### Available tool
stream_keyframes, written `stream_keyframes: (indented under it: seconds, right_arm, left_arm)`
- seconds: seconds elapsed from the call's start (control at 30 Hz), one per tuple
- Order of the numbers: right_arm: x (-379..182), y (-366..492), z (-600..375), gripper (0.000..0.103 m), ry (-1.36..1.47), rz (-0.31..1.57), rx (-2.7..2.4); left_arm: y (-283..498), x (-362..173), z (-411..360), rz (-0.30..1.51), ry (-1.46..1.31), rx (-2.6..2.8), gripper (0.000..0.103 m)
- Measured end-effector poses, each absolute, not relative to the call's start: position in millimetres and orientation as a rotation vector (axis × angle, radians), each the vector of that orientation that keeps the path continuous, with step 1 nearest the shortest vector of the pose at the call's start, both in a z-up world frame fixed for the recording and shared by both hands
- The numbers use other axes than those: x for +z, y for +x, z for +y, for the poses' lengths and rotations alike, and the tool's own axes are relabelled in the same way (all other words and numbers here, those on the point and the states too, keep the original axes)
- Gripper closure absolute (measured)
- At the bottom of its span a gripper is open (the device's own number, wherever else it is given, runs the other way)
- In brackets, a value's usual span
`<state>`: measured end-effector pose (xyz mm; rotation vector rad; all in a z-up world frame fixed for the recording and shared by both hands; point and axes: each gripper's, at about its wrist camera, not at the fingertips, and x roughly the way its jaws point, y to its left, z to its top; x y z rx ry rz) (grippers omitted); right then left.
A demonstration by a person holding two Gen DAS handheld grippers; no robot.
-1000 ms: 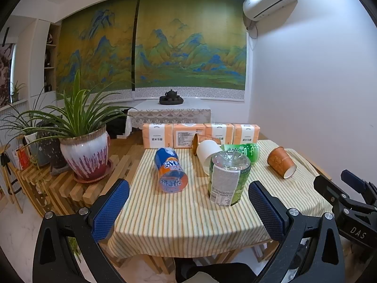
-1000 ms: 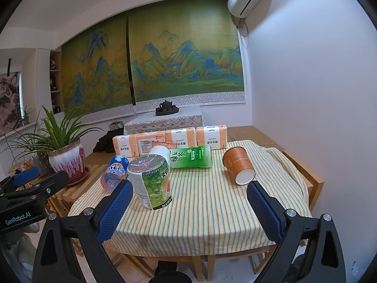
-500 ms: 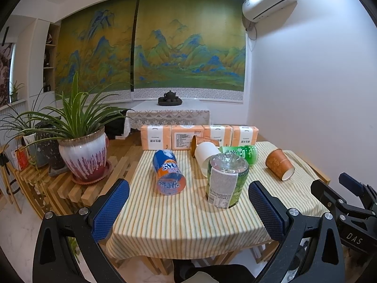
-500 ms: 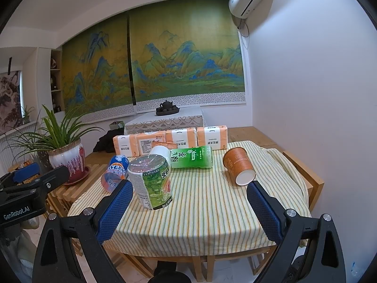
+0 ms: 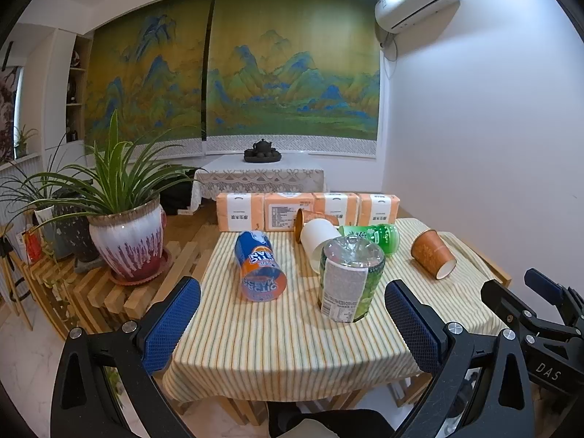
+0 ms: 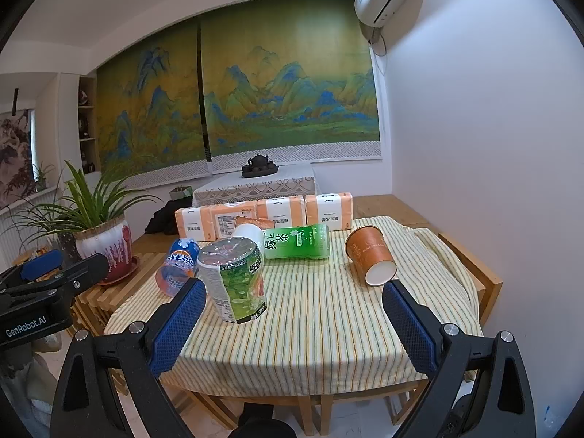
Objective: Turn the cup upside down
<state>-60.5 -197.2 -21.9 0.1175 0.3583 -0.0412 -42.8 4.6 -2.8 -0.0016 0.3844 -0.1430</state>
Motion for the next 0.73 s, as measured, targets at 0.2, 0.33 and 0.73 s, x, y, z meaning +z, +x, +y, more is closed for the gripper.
stream_keyframes:
  seconds: [0.2, 0.33, 0.73]
  right_arm:
    - [-22.0, -60.5, -196.8, 0.007, 0.116, 0.36, -0.041]
    - [-23.8, -59.2, -197.6, 0.007, 0.112, 0.364, -0.039]
    - [-26.0, -58.0, -195.5, 0.007, 0.108, 0.369, -0.036]
  left_arm:
    - [-40.5, -3.6, 6.5, 0.383, -0.004, -0.13, 0.001]
    - [-39.6, -4.3, 7.1, 0.382, -0.006, -0.131, 0.001]
    - [-36.0, -6.9, 9.4, 0.388, -0.019, -0.135, 0.001]
